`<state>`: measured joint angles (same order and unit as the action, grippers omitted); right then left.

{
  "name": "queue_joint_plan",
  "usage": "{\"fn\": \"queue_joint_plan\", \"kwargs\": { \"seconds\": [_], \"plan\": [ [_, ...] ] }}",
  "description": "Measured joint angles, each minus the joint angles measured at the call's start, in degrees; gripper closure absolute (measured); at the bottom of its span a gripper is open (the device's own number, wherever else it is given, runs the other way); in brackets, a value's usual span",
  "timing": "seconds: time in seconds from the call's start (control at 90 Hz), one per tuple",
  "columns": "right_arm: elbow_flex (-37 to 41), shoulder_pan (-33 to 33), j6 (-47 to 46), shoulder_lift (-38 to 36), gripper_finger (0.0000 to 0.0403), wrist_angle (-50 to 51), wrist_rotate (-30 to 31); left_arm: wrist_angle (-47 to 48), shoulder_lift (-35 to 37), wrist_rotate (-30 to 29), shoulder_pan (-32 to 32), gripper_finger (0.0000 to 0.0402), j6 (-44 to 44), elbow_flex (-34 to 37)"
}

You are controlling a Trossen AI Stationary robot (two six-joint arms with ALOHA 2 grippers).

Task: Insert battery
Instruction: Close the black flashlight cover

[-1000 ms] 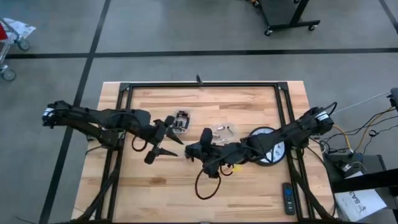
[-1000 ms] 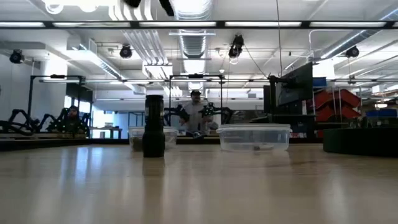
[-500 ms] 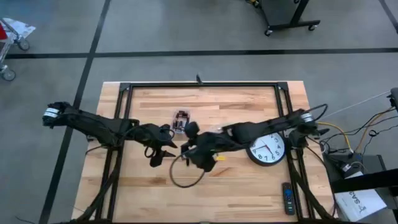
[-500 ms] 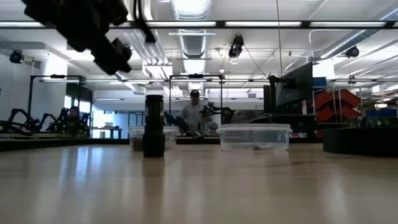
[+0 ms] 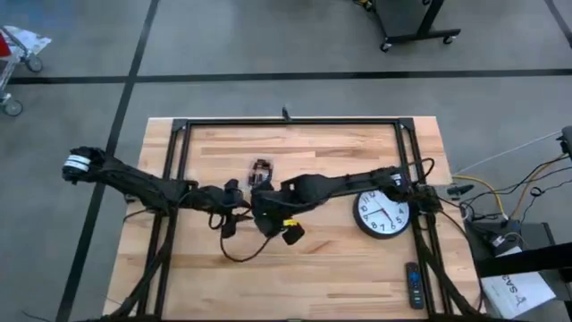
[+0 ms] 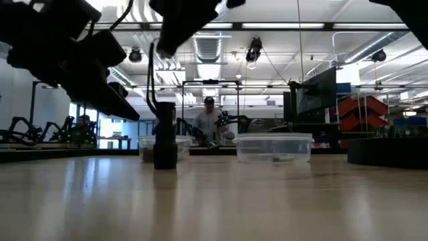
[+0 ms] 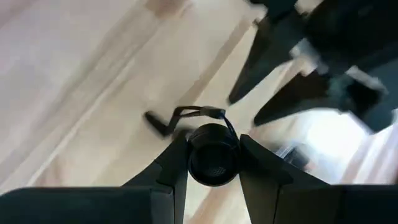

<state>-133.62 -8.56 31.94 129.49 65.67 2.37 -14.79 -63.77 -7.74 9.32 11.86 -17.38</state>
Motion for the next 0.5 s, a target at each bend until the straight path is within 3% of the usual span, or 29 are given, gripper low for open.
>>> {"fn": "queue_joint_plan", "kwargs": {
  "seconds": [0.5],
  "plan": [
    [0.1,1.1,-1.9,0.4,0.0312,1.0,-1.5,-25.9,-20.2,0.2,0.0,0.0238,-3.8,1.3]
  ]
}}
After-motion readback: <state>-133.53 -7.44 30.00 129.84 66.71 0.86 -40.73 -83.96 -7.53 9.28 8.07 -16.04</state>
